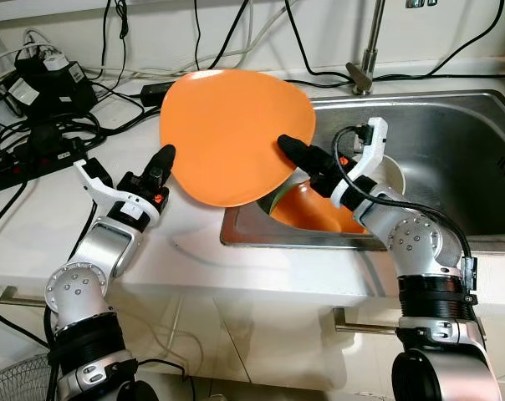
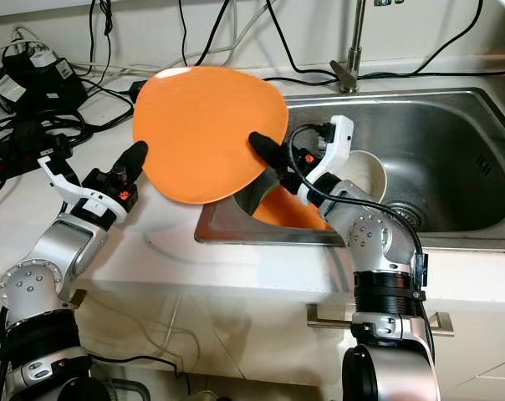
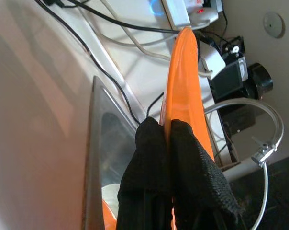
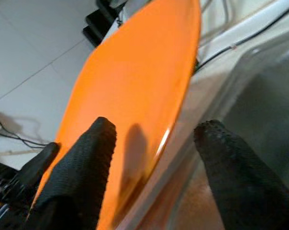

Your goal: Kitchen organization

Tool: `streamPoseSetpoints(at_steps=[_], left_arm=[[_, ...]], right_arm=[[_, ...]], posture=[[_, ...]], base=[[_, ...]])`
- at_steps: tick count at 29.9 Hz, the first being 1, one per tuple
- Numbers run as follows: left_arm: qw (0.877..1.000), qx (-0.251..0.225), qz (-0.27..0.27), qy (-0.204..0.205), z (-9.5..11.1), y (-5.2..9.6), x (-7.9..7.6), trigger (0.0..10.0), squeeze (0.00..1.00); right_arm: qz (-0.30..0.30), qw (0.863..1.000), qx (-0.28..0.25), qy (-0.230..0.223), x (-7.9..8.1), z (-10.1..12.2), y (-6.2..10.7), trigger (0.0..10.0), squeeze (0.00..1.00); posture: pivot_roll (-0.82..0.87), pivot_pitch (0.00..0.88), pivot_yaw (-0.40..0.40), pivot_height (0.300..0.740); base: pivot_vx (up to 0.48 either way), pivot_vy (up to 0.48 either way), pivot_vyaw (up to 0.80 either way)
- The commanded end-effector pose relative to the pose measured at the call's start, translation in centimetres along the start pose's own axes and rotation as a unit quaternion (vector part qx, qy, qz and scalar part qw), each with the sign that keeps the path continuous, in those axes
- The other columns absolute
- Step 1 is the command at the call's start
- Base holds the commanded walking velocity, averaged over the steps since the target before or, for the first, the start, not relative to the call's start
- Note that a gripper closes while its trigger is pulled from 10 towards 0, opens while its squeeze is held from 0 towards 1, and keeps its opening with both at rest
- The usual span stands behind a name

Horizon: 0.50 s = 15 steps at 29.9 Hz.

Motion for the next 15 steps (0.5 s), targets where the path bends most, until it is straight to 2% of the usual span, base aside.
streamPoseSetpoints(at_steps=[1,10,15], left_arm=[[0.999,-0.011,-0.041,-0.001,0.6,0.2,-1.5,0.0,0.0],[0.998,0.01,-0.068,0.009,-0.3,0.2,-2.4,0.0,0.0],[0.998,0.015,-0.068,0.008,-0.5,0.3,-2.4,0.0,0.0]], right_arm=[[0.003,1.0,0.003,-0.017,0.4,0.2,-0.6,0.0,0.0],[-0.006,0.999,0.016,-0.03,0.1,-0.2,-0.5,0.0,0.0],[-0.01,0.999,0.017,-0.032,0.0,-0.2,-0.5,0.0,0.0]], posture=[[0.0,0.034,0.137,0.74],[0.0,0.032,0.137,0.74],[0.0,0.03,0.137,0.74]], base=[[0.0,0.0,0.0],[0.0,0.0,0.0],[0.0,0.0,0.0]])
Point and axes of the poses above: a point about 5 cm out from each wrist's last joint towards the gripper, its own y axis pointing back from the gripper into the wrist, its own z axis along the axis of the wrist's last joint, x = y × z, the point moved 5 cm from there along -y, pointing out of the wrist towards the gripper, and after that the axes turned 3 degrees about -y, right-handed, at the moved point
